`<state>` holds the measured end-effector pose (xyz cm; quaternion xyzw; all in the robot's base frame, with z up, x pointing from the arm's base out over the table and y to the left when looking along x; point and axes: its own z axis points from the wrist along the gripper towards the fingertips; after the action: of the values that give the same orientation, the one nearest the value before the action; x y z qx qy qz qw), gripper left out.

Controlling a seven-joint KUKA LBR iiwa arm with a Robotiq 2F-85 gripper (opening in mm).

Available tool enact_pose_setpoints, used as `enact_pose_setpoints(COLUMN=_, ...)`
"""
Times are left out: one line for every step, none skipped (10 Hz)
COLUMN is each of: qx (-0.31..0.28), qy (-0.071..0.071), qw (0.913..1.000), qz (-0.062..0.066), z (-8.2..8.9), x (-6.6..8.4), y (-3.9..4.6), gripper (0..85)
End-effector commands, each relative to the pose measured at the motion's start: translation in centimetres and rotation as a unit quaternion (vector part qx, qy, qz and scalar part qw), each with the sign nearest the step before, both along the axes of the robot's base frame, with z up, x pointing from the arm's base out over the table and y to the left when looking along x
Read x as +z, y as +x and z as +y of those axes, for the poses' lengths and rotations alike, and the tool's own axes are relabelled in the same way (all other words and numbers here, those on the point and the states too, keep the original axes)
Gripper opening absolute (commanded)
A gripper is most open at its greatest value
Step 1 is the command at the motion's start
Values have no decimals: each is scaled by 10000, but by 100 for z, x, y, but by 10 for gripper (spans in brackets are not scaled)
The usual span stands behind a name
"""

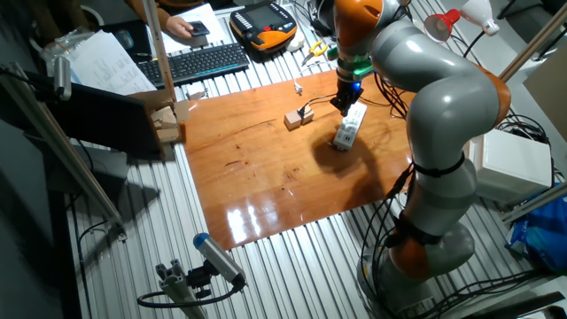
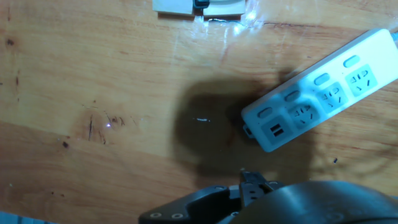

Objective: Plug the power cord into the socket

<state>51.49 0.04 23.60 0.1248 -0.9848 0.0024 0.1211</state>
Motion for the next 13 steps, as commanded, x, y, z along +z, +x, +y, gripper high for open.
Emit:
enact_pose_setpoints(qx=-6, qy=-1, qw=10000, qz=-8, z=0, x=-1, y=0, gripper=0)
enact_pose_setpoints(qx=-28, qy=-6, qw=10000, qz=-16, z=0, x=-1, y=0, gripper=0)
enact_pose_setpoints(qx=-65, qy=-15, qw=10000, qz=-17, z=0, x=-1, y=0, gripper=0)
enact_pose_setpoints(qx=-88, qy=-21, qw=10000, qz=-18, z=0, x=-1, y=0, gripper=0)
enact_pose_setpoints(qx=-95, qy=-23, qw=9999, qz=-26, z=0, x=-1, y=-1, gripper=0)
enact_pose_setpoints(qx=-95, qy=-23, qw=9999, qz=-26, z=0, x=-1, y=-1, gripper=0)
enact_pose_setpoints(qx=-95, qy=-22, qw=9999, qz=-34, z=0, x=-1, y=-1, gripper=0)
enact_pose_setpoints(qx=-94, qy=-15, qw=9999, qz=-57, z=0, x=-3, y=-4, gripper=0)
enact_pose_setpoints(qx=-131, qy=-16, qw=9999, qz=-73, z=-1, x=-4, y=-5, gripper=0)
enact_pose_setpoints(qx=-160, qy=-23, qw=9998, qz=-74, z=-1, x=-4, y=-5, gripper=0)
enact_pose_setpoints(qx=-227, qy=-31, qw=9997, qz=-92, z=-3, x=-4, y=-6, gripper=0)
enact_pose_setpoints(qx=-287, qy=-44, qw=9995, qz=-101, z=-3, x=-4, y=-5, gripper=0)
enact_pose_setpoints(qx=-302, qy=-56, qw=9995, qz=-87, z=-2, x=-2, y=-4, gripper=0)
